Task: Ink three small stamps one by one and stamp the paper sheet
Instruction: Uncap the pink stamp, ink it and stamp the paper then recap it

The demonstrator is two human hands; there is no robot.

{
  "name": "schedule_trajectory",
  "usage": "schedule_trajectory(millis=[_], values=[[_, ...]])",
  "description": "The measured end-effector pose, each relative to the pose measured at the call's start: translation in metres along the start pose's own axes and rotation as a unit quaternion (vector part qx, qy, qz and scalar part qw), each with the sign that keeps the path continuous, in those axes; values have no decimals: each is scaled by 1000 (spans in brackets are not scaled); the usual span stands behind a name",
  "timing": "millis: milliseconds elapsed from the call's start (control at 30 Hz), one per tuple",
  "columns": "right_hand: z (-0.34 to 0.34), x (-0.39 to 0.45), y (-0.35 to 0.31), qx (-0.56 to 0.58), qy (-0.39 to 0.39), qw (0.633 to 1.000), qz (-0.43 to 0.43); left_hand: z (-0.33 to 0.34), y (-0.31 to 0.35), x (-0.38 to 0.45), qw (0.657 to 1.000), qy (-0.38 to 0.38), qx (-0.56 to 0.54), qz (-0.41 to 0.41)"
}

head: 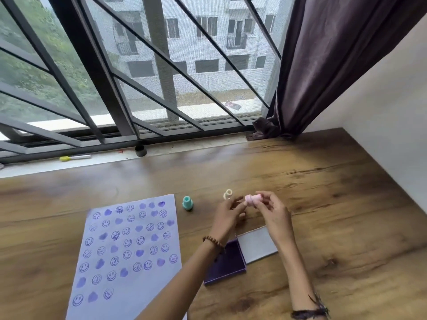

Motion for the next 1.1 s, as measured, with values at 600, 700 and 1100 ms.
schedule_trajectory(millis=[600, 700, 1100], values=[[65, -109, 4, 358, -41, 916, 177, -104, 14, -105, 899, 141, 399, 112], [69, -121, 9, 384, -52, 900, 202, -106, 5, -109, 856, 118, 494, 102], [58, -132, -12, 43, -33, 996, 77, -98, -23, -127, 862, 32, 489, 128]])
Point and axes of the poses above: each hand's wrist, its own x-axis towards the middle knuckle, its own z-axis out of the palm, y = z × x, the point moved 9 cm from there along x, towards the middle knuckle, and after that the axes turned 3 degrees about -y, right-handed, at the moved point
